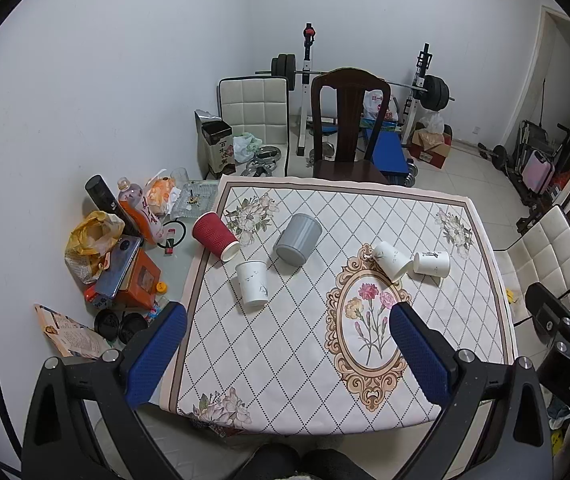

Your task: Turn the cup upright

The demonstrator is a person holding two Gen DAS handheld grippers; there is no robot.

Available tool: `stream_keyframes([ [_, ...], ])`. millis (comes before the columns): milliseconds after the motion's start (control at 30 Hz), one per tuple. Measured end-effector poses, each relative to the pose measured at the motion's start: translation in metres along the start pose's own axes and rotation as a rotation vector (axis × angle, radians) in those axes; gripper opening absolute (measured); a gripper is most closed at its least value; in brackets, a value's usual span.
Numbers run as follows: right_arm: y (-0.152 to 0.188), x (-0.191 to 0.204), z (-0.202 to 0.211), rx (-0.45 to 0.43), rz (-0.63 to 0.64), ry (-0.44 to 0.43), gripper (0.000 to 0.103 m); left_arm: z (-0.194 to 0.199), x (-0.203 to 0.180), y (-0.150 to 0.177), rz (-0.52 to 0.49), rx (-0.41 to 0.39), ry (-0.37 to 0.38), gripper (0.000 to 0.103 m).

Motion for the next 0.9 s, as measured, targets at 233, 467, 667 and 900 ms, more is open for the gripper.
stream_keyframes([
  [233,0.0005,0.0008,0.0019,-0.006,0.001,0.002,0.103,0.0009,-0.0002,0.0008,0.0,0.001,0.004,0.103],
  [467,0.0007,0.0005,0.0038,-0.005,0.002,0.003,0.103,0.0021,-0.0007,0.0027,-0.001,0.004,0.006,0.103],
  [667,0.0011,0.0007,0.0035,-0.007,-0.001,0.002,0.103,0.0019,-0.001,0.0017,0.001,0.005,0.007,0.103],
  [900,0.0015,0.0002,0.0037,-0.008,0.0,0.003,0.103,0.0022,-0.0037,0.0032,0.0,0.004,0.011,0.103],
])
Point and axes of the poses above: each gripper's, at about its wrist camera, not at the fingertips, and z roughly against the way its jaws point, x to its left, y to its underside, the point moved 6 cm from there along -z, roughly the way its jaws point, and after that the axes turned 14 degrees about -z, right-handed, at the moved point
